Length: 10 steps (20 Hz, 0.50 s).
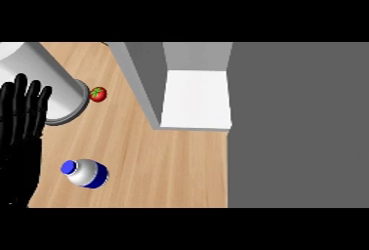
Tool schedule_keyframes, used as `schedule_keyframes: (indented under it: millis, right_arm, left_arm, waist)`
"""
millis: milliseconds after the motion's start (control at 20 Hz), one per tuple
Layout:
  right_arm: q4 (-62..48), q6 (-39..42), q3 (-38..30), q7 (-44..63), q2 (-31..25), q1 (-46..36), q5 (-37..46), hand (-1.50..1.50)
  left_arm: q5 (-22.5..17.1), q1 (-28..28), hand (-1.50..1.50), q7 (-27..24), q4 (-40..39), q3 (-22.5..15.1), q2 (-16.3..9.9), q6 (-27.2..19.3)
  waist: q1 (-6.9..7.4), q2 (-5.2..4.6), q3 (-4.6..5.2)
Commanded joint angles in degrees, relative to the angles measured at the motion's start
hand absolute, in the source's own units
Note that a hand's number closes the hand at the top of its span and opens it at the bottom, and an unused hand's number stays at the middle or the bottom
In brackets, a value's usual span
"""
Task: Pick up the bottled water, place it into the cabinet and close the cabinet
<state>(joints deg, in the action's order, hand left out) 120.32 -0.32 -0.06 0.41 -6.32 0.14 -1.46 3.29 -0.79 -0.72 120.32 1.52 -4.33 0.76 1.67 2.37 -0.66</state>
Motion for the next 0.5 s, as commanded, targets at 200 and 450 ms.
schedule_keyframes:
  millis: [200, 450]
  right_arm:
    - [5.9, 0.3, -0.4, 1.2, -0.6, 4.9, 0.5, -1.5]
    - [10.1, 7.9, 8.2, 2.8, -1.0, 13.6, -4.3, -1.5]
  left_arm:
    - [0.5, 16.4, -1.5, 1.6, 15.1, 8.1, 1.3, -4.8]
    - [-11.1, 24.2, -1.5, 3.6, 15.2, 4.8, 4.2, -10.2]
  waist:
    - [-0.3, -1.88, 0.68]
    - [-0.81, -1.9, 0.71]
